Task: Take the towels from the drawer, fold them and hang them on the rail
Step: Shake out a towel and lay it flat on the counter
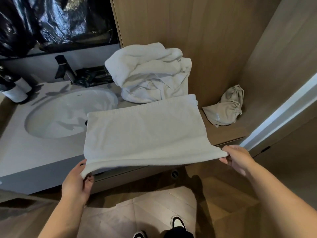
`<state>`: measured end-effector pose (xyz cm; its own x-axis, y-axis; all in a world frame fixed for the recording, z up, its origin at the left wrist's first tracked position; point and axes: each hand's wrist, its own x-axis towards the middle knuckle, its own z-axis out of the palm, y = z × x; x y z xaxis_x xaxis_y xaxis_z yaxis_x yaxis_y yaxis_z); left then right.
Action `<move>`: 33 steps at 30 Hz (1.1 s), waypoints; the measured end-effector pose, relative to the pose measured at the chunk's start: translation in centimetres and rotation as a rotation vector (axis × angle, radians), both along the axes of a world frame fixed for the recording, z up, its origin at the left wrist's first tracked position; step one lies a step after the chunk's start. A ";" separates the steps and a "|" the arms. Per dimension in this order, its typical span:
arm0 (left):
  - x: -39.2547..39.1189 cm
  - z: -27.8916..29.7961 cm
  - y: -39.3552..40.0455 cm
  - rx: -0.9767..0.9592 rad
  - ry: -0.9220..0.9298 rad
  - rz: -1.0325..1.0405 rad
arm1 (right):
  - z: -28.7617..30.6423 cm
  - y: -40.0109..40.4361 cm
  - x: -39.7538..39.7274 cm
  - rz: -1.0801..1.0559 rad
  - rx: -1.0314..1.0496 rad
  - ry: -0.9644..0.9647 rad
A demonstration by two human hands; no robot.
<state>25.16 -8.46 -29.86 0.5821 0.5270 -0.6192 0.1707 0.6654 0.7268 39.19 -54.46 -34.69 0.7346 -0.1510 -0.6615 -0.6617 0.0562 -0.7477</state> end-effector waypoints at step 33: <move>12.8 1.2 6.7 0.986 0.341 -0.148 | 6.0 7.1 15.4 0.262 -0.468 -0.546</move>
